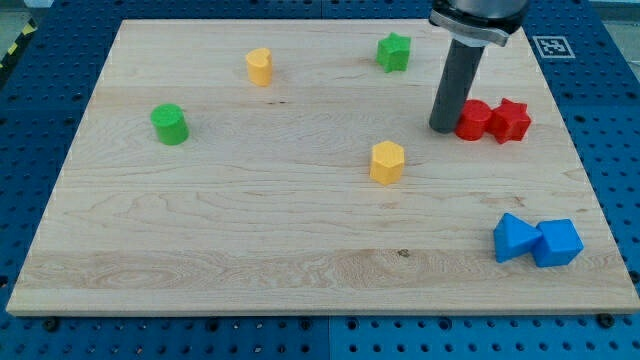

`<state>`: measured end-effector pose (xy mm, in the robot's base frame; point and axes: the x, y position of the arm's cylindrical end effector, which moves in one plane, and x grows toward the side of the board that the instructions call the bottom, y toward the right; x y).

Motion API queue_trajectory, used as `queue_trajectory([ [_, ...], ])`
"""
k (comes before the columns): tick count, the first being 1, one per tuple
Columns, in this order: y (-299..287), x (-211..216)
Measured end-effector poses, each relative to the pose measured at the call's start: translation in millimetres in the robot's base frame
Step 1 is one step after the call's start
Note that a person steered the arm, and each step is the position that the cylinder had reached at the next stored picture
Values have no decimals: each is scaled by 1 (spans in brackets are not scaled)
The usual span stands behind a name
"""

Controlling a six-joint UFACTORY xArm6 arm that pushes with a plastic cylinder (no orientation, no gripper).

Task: Place arm diagonally to the top left of the green circle

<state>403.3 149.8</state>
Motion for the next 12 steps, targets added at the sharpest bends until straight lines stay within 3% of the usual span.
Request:
queue_trajectory([
  [2, 1, 0],
  [6, -221, 0],
  [7, -221, 1],
  [8, -237, 33],
  [10, -387, 69],
  [11, -451, 41],
  [12, -454, 36],
])
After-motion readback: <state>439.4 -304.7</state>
